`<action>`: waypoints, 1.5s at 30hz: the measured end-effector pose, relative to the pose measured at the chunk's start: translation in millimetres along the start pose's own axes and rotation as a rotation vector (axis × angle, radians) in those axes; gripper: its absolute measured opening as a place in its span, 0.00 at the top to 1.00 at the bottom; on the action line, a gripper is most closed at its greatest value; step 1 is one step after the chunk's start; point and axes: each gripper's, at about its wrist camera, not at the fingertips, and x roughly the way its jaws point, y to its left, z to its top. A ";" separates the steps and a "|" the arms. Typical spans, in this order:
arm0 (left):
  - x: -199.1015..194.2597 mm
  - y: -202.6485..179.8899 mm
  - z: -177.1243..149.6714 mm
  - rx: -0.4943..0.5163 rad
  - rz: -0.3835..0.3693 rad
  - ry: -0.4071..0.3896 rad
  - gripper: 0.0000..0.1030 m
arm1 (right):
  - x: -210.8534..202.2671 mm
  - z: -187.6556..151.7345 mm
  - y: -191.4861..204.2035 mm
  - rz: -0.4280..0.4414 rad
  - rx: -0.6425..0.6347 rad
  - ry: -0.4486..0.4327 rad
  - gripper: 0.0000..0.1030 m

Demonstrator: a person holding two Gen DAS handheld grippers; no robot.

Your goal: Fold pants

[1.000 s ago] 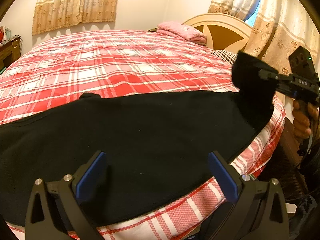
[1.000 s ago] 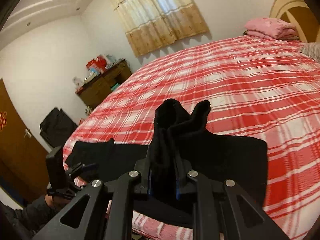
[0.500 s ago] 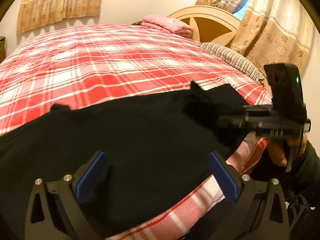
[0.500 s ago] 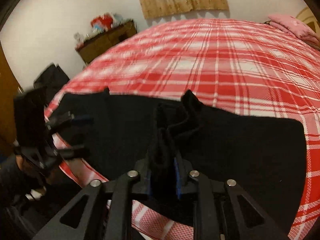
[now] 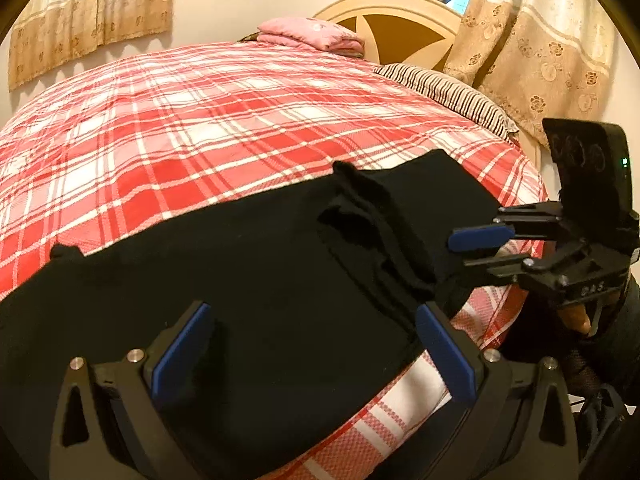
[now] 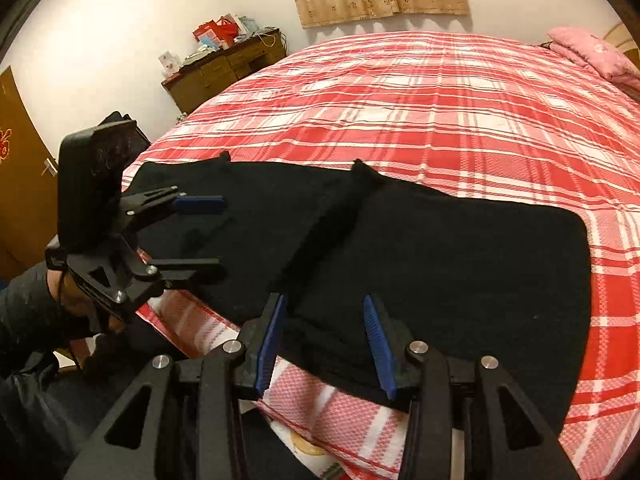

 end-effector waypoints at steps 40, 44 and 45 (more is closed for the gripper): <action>54.8 -38.7 39.5 -0.016 -0.188 0.068 0.31 | -65.4 -13.2 -78.9 -0.160 0.263 -0.298 0.52; 59.9 -36.1 44.7 -0.051 -0.218 0.077 0.74 | -62.0 -14.4 -84.7 -0.173 0.295 -0.316 0.51; 61.3 -33.7 45.1 -0.063 -0.223 0.087 0.88 | -62.3 -15.6 -84.4 -0.175 0.294 -0.320 0.51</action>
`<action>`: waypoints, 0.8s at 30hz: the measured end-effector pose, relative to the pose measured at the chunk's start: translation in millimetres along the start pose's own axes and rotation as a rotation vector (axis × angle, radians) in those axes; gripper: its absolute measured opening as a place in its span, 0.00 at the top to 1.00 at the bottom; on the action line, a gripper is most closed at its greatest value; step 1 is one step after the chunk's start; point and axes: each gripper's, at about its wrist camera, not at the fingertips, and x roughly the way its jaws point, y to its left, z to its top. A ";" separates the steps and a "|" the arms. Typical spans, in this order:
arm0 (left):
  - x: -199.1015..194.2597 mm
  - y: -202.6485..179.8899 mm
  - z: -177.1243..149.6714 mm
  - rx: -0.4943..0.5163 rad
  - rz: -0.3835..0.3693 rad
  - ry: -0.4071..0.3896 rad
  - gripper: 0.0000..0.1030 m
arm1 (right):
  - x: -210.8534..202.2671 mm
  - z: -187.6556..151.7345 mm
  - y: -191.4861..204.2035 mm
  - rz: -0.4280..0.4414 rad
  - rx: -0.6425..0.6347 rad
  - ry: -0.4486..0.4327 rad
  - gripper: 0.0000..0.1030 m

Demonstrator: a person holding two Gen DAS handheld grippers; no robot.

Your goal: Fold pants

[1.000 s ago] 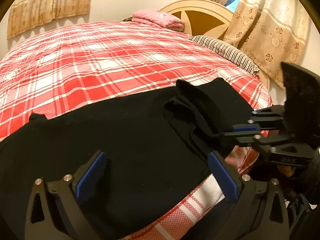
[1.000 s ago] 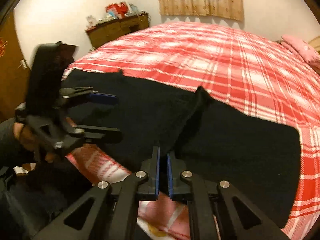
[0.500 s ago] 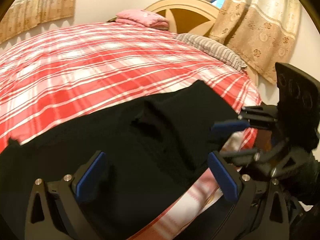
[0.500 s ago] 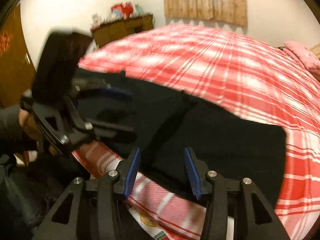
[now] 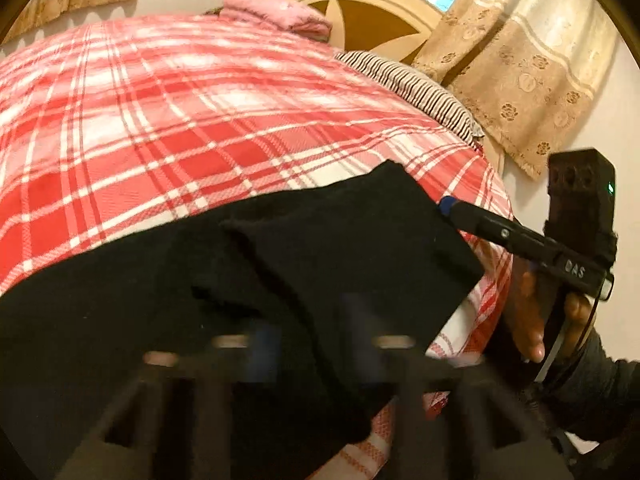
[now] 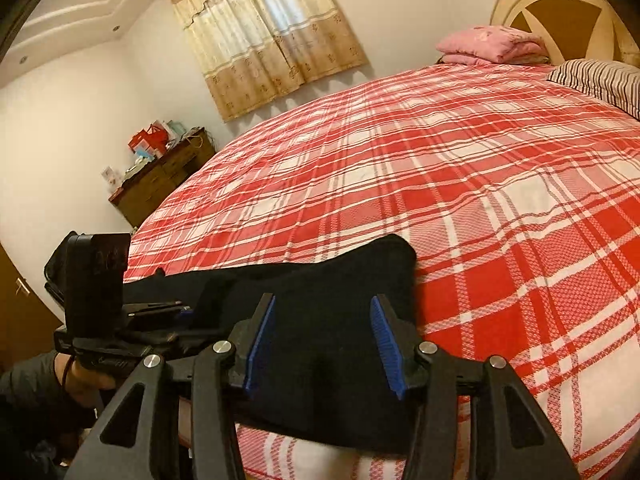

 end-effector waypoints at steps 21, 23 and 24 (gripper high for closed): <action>-37.8 31.3 -11.0 -0.126 0.001 -0.080 0.86 | -9.1 -6.9 19.2 0.008 -0.090 -0.072 0.47; -30.0 31.8 -10.2 -0.156 -0.019 -0.074 0.68 | -9.1 -7.1 17.5 0.005 -0.083 -0.074 0.47; -26.1 30.5 -9.7 -0.164 -0.012 -0.070 0.51 | -8.9 -7.1 15.3 0.003 -0.074 -0.074 0.47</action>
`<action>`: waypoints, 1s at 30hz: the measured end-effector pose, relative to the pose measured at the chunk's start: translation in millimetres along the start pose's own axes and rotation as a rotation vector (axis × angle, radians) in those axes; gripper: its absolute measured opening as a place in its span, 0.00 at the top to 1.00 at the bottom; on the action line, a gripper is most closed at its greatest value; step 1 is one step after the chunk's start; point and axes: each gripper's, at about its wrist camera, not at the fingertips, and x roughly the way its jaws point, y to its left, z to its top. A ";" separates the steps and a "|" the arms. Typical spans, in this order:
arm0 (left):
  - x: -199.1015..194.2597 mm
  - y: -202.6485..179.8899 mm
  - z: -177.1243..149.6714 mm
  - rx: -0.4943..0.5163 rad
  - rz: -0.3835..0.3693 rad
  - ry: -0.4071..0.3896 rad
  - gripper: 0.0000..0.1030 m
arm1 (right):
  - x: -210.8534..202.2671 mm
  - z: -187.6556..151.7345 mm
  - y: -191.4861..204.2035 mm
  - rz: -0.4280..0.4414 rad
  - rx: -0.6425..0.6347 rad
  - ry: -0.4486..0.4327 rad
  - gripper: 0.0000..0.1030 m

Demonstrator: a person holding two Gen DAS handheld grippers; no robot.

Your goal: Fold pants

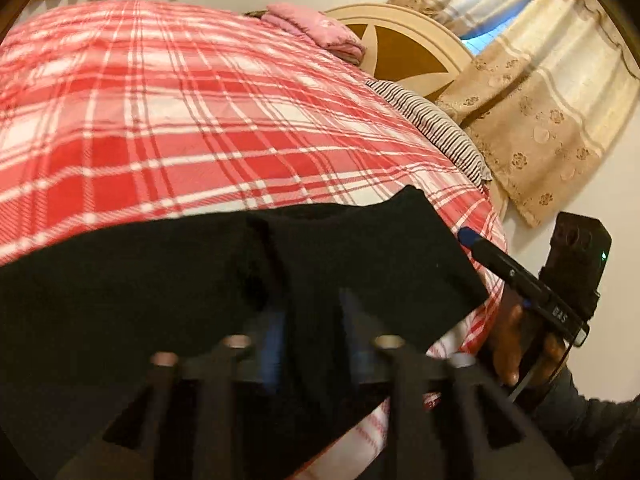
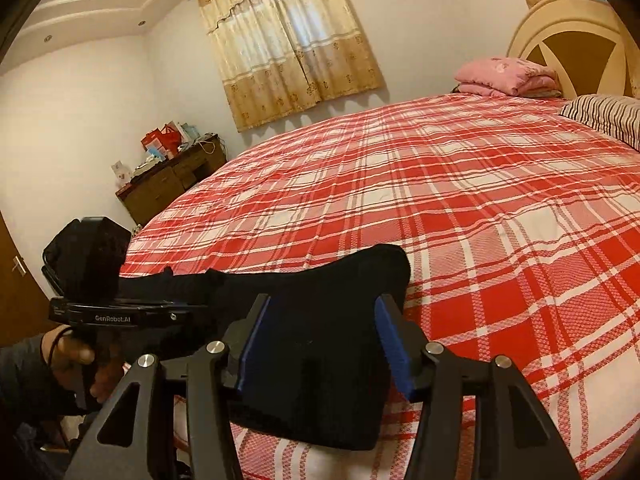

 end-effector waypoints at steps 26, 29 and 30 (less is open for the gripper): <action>-3.3 -4.2 -8.6 -0.004 0.003 -0.030 0.04 | 29.7 -9.2 -3.4 -0.215 -0.082 0.292 0.72; 3.4 -6.4 -4.6 -0.021 -0.034 -0.034 0.04 | 29.1 -10.7 -2.5 -0.221 -0.096 0.295 0.72; 5.6 -8.9 -2.7 -0.017 -0.045 -0.033 0.05 | 30.2 -10.5 -2.3 -0.220 -0.098 0.293 0.72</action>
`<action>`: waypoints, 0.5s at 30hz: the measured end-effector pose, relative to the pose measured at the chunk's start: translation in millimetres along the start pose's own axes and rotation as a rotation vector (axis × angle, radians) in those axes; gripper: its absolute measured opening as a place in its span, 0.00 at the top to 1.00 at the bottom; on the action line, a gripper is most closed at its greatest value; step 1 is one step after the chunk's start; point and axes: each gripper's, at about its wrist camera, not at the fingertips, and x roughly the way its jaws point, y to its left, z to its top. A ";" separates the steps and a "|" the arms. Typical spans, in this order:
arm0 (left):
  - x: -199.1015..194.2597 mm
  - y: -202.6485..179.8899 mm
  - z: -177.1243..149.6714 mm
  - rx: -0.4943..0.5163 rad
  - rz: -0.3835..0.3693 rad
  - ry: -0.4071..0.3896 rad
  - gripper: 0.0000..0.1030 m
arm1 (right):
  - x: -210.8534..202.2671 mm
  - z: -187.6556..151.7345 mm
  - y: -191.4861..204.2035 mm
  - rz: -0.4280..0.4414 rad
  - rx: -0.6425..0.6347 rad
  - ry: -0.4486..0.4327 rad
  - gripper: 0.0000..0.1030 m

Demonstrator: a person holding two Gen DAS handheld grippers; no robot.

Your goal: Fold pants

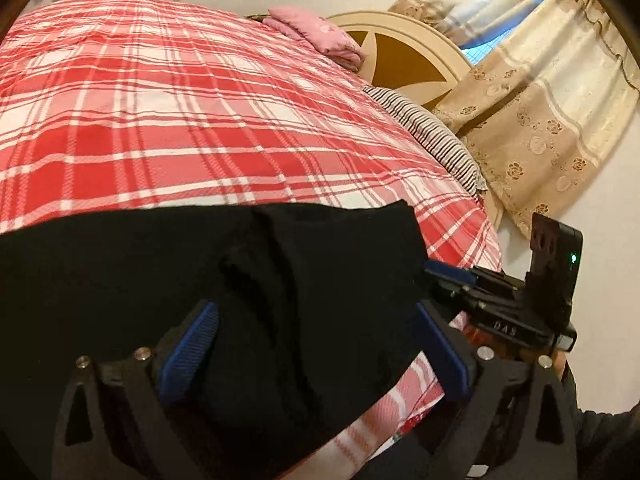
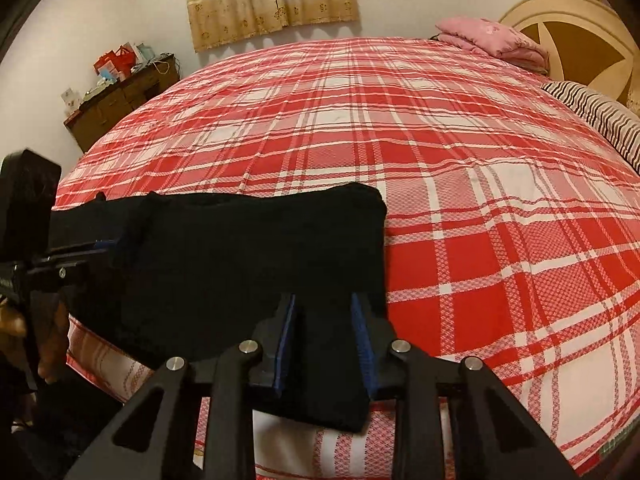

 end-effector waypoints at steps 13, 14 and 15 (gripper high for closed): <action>-6.9 9.5 -0.4 0.005 -0.008 -0.003 0.92 | -15.1 1.8 -0.4 0.106 0.027 -0.135 0.70; -11.1 8.4 0.2 0.008 -0.011 -0.014 0.92 | -17.6 2.2 1.0 0.109 0.023 -0.151 0.70; -17.2 5.9 0.9 0.014 -0.017 -0.028 0.92 | -22.4 2.4 2.7 0.111 0.017 -0.177 0.69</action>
